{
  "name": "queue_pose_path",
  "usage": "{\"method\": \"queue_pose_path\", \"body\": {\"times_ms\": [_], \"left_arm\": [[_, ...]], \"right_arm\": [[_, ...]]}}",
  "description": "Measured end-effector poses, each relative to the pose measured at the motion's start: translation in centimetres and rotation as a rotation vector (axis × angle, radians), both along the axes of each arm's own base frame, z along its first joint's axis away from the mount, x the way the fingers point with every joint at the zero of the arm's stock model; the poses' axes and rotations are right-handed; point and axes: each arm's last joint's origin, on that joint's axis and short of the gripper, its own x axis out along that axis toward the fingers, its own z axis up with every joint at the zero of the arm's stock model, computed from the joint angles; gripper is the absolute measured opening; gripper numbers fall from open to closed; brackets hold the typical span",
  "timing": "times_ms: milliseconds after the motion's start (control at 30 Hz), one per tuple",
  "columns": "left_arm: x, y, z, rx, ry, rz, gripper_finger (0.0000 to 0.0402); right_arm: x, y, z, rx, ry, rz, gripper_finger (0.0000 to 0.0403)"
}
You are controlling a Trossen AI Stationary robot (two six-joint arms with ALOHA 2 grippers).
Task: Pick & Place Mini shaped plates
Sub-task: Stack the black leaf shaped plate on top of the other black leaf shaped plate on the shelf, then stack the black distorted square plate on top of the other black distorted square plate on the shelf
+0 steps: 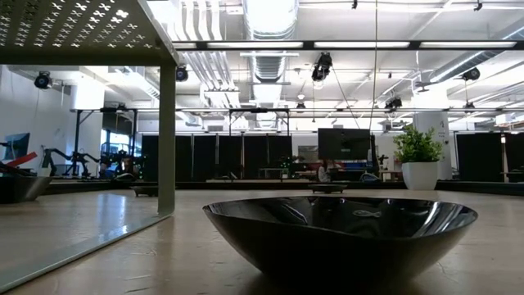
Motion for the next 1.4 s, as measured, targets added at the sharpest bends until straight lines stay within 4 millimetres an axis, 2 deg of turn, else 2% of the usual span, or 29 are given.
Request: {"method": "queue_pose_path", "body": {"times_ms": [300,533,767,1000,1200,1400], "left_arm": [[-0.3,0.6,0.7,0.029,-0.065,0.045,0.0057],[0.0,1.1,0.7,0.198,-0.189,0.143,0.0058],[0.4,2.1,0.9,0.419,-0.333,0.416,0.0058],[0.5,2.7,1.1,0.619,-0.437,0.561,0.0058],[0.5,2.8,1.2,0.639,-0.447,0.579,0.0058],[0.6,2.8,1.1,0.643,-0.446,0.577,0.0058]], "right_arm": [[0.0,0.0,0.0,0.003,0.0,-0.003,0.0057],[0.0,0.0,0.0,0.012,0.001,-0.009,0.0057],[-0.1,0.0,-0.1,0.103,0.02,-0.082,0.0057],[-0.4,-0.1,-1.7,0.152,0.129,-0.145,0.0057],[-0.5,0.1,-3.8,0.171,0.202,-0.164,0.0057],[-1.3,1.2,-6.4,0.297,0.374,-0.175,0.0057]]}}
